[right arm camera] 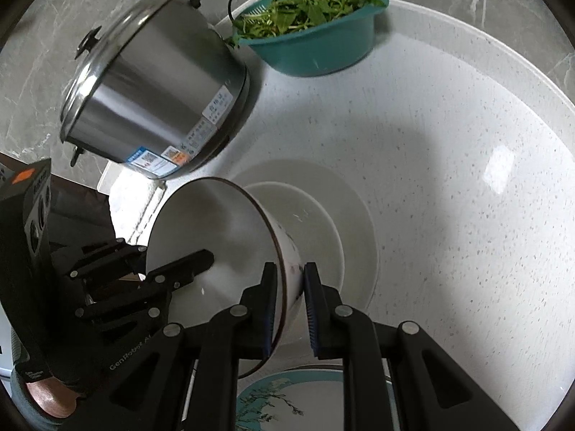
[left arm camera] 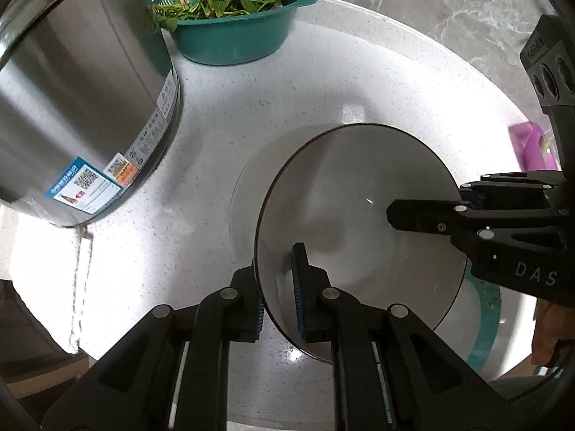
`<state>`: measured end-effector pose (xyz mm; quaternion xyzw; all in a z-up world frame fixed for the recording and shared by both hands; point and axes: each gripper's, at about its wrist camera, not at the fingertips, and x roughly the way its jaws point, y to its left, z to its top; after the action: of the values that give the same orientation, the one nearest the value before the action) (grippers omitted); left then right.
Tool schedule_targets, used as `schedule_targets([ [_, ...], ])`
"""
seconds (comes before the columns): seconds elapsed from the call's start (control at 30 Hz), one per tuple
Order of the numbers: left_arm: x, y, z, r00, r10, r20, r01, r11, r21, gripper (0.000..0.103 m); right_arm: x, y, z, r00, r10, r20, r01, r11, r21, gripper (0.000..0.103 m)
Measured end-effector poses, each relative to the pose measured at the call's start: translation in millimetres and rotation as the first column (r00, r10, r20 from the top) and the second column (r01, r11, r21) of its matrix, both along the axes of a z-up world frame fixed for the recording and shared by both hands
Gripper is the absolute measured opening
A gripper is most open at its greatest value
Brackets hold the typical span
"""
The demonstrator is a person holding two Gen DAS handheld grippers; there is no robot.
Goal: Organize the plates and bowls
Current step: 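Carry the red-patterned bowl with both tools and lower it onto the bowl stack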
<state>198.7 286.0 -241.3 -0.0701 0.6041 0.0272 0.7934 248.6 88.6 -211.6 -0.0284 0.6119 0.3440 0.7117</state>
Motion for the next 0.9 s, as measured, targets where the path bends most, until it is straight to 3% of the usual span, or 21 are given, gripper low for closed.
schedule_targets([
  [0.27, 6.3, -14.5, -6.9, 0.999, -0.052, 0.012, 0.050, 0.990, 0.134, 0.013, -0.5, 0.9, -2.9, 1.000, 0.011, 0.003, -0.011, 1.000, -0.027, 0.015],
  [0.77, 23.0, -20.5, -20.7, 0.996, -0.082, 0.039, 0.073, 0.981, 0.178, 0.014, 17.0, -2.5, -17.1, 0.999, -0.004, -0.033, 0.002, 0.998, -0.068, 0.015],
  [0.87, 24.2, -16.5, -22.5, 0.997, -0.065, 0.039, 0.057, 0.983, 0.172, 0.027, 16.5, -1.0, -17.4, 1.000, 0.004, -0.029, -0.006, 0.997, -0.082, 0.015],
  [0.9, 24.4, -14.6, -22.6, 0.997, -0.059, 0.042, 0.051, 0.983, 0.175, 0.046, 16.6, -0.9, -17.4, 1.000, 0.004, -0.028, -0.006, 0.996, -0.084, 0.015],
])
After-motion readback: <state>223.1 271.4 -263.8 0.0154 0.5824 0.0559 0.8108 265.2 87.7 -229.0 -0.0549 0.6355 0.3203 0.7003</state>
